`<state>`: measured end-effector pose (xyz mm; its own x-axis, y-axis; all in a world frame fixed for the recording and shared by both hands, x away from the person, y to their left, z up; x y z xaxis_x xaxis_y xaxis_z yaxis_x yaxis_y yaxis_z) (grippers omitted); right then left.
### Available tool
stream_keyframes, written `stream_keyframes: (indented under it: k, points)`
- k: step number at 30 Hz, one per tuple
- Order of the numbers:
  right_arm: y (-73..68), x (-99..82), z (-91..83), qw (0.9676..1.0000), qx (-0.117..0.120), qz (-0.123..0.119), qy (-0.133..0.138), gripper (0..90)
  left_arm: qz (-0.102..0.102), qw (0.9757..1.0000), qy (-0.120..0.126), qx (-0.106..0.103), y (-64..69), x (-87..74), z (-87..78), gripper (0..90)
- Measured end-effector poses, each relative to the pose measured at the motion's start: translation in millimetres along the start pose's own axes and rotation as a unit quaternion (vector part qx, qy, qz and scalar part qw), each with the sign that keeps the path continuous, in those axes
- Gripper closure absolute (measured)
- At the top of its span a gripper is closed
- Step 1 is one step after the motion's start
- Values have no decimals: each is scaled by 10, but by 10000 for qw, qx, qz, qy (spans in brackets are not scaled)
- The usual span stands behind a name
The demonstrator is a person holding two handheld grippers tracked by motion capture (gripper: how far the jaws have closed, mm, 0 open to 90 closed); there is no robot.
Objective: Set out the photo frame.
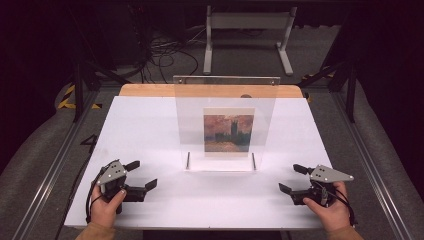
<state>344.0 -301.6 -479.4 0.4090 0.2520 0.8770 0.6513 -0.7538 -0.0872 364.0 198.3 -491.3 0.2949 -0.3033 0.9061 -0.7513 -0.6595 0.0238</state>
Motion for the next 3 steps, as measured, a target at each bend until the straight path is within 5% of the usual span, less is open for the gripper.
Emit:
stream_keyframes:
  k: [3]
  points:
    - [3,4,-7,10000,-22,-1,13,124,34,10000,-25,2,-6,3,9,39]
Point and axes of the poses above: each handheld gripper's, and its own axes: z roughly forward along the jaws, x roughly out of its top, y roughly to its right, the point moved 6 cm from there along z, roughly forward along the jaws, and after that the axes turned 6 degrees about z, right-handed, at the moved point
